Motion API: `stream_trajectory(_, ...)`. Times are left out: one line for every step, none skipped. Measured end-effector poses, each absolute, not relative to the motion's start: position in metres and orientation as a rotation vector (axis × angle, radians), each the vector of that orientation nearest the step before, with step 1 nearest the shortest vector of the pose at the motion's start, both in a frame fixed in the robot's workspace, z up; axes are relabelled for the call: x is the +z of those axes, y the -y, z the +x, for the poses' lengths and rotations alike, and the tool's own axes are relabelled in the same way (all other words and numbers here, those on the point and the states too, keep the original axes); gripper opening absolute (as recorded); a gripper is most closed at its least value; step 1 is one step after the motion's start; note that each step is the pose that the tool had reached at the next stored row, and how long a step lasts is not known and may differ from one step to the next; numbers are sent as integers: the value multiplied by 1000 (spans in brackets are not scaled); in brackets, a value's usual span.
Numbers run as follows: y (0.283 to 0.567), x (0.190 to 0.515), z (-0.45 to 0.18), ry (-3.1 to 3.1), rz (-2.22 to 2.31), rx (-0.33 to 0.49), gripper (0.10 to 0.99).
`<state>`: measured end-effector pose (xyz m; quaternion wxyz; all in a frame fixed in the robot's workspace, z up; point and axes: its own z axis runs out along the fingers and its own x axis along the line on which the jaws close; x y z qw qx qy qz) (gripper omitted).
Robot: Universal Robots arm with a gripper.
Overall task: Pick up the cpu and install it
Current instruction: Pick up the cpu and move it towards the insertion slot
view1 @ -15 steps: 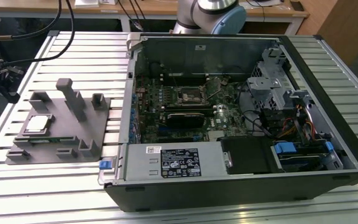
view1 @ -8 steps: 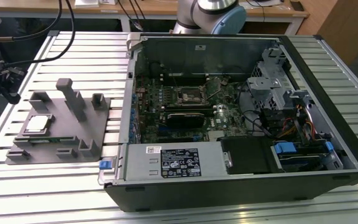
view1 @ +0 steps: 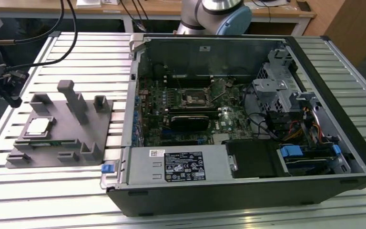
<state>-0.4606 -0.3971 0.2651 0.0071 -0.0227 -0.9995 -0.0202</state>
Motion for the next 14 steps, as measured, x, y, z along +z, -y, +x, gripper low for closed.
stream_trajectory(397,265,-461,3126,-71,-63,106)
stream_trajectory(397,264,-461,3126,-71,-63,106)
stream_trajectory(397,264,-461,3126,-71,-63,106)
stream_trajectory(397,263,-461,3126,-71,-63,106)
stream_trajectory(397,261,-461,3126,-71,-63,106)
stream_trajectory(397,261,-461,3126,-71,-63,106)
stream_trajectory(397,260,-461,3126,-71,-63,106)
stream_trajectory(397,259,-461,3126,-71,-63,106)
stream_trajectory(397,258,-461,3126,-71,-63,106)
stream_trajectory(397,257,-461,3126,-71,-63,106)
stream_trajectory(397,254,-461,3126,-71,-62,169)
stream_trajectory(397,253,-461,3126,-71,-61,169)
stream_trajectory(398,250,-460,3126,-72,-60,290)
stream_trajectory(398,249,-460,3126,-72,-60,290)
